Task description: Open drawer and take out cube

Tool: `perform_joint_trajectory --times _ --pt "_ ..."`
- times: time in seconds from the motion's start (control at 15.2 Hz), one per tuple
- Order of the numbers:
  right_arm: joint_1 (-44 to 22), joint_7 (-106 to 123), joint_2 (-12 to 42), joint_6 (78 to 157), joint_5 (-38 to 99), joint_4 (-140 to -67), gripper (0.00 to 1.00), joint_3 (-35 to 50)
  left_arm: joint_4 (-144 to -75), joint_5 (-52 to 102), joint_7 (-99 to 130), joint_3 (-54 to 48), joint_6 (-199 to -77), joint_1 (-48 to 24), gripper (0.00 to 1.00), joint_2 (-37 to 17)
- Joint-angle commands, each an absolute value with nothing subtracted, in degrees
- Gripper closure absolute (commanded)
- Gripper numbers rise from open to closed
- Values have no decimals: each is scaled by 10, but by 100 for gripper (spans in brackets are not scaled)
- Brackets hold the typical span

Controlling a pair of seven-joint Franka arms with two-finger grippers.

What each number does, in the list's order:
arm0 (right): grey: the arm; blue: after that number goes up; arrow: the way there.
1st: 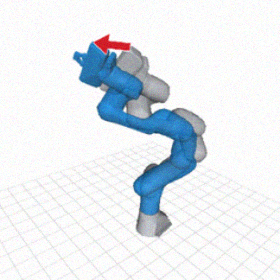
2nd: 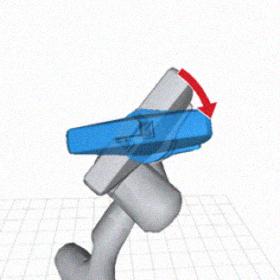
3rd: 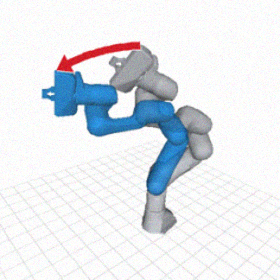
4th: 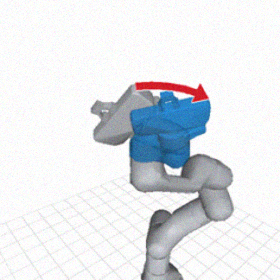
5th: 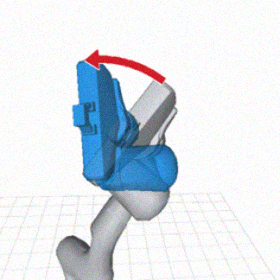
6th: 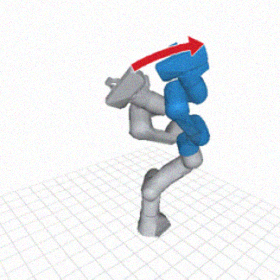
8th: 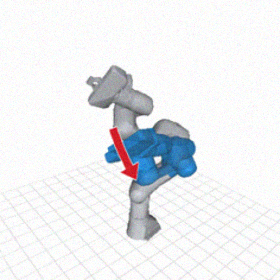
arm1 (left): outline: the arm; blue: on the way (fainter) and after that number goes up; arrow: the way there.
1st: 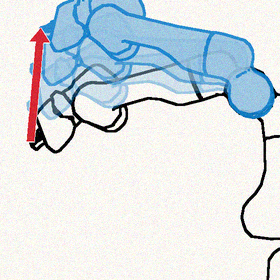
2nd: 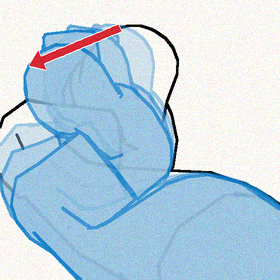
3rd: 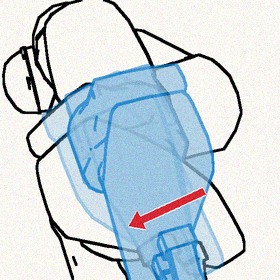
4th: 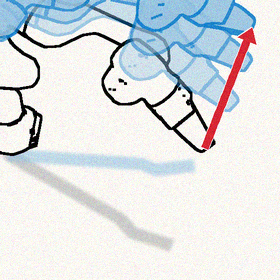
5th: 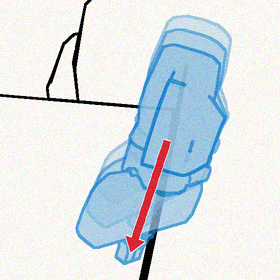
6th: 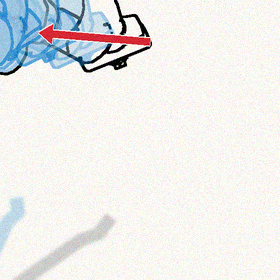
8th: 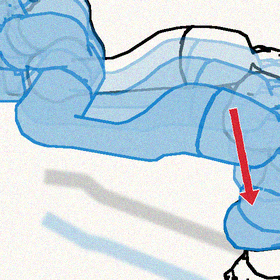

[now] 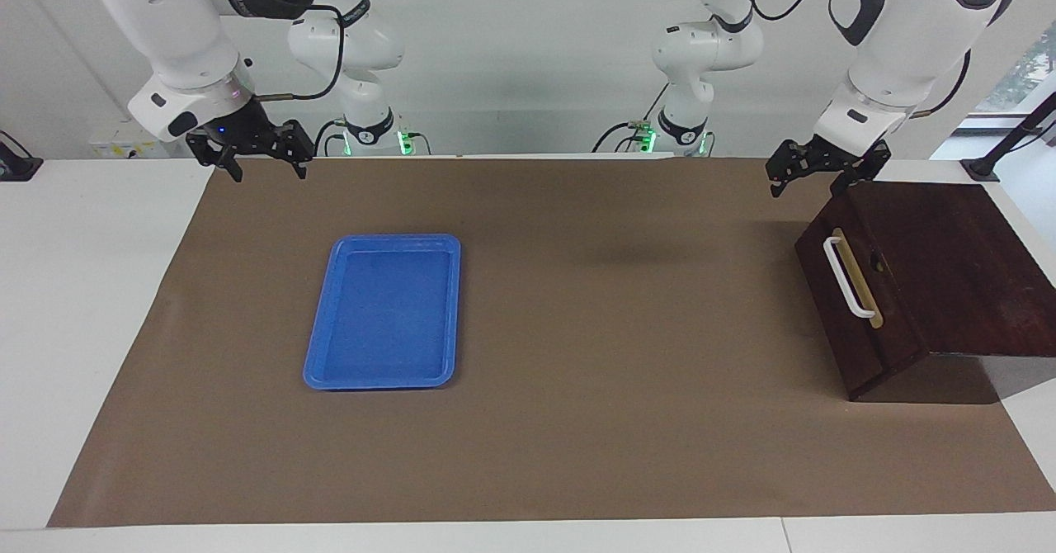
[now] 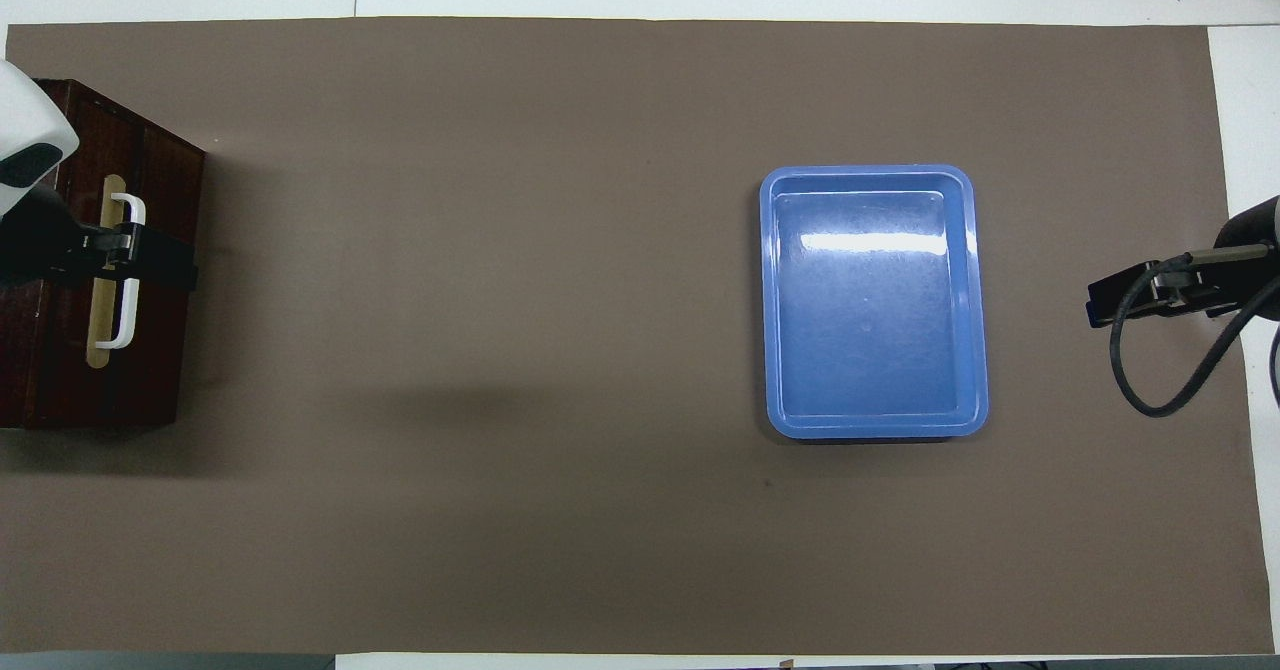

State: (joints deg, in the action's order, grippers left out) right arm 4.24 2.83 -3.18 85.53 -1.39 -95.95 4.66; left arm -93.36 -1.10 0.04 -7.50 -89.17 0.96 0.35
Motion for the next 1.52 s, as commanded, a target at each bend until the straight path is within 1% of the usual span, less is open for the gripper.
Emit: perform_joint_trajectory --times 0.0,0.26,0.46,0.53,0.59,0.79,0.92,1.06,1.19,1.32,1.45 --pt "51 43 -41 853 -16 -967 0 51 -949 -4 -5 -70 -889 3 0 20" --pt "51 43 -41 853 -16 -967 0 50 -954 -4 1 -69 -892 -8 0 23" --pt "51 43 -41 853 -16 -967 0 51 -976 -11 -3 -69 -907 -10 0 30" --pt "51 43 -41 853 -16 -967 0 51 -978 -27 -3 -69 -914 -11 0 25" --pt "51 43 -41 853 -16 -967 0 50 -980 -60 -3 -70 -920 -28 0 20" --pt "51 43 -41 853 -16 -967 0 51 -1000 -135 6 -69 -955 -51 0 -6" --pt "51 43 -41 853 -16 -967 0 50 -1014 -186 74 -70 -992 -57 0 -37" --pt "51 43 -41 853 -16 -967 0 50 -1024 -243 110 -69 -1040 -55 0 -68" --pt "51 43 -41 853 -16 -967 0 51 -1025 -278 114 -66 -1062 -47 0 -88" --pt "51 43 -41 853 -16 -967 0 50 -1044 -294 116 -65 -1104 -21 0 -91" --pt "51 43 -41 853 -16 -967 0 51 -1062 -315 116 -65 -1133 -11 0 -91"
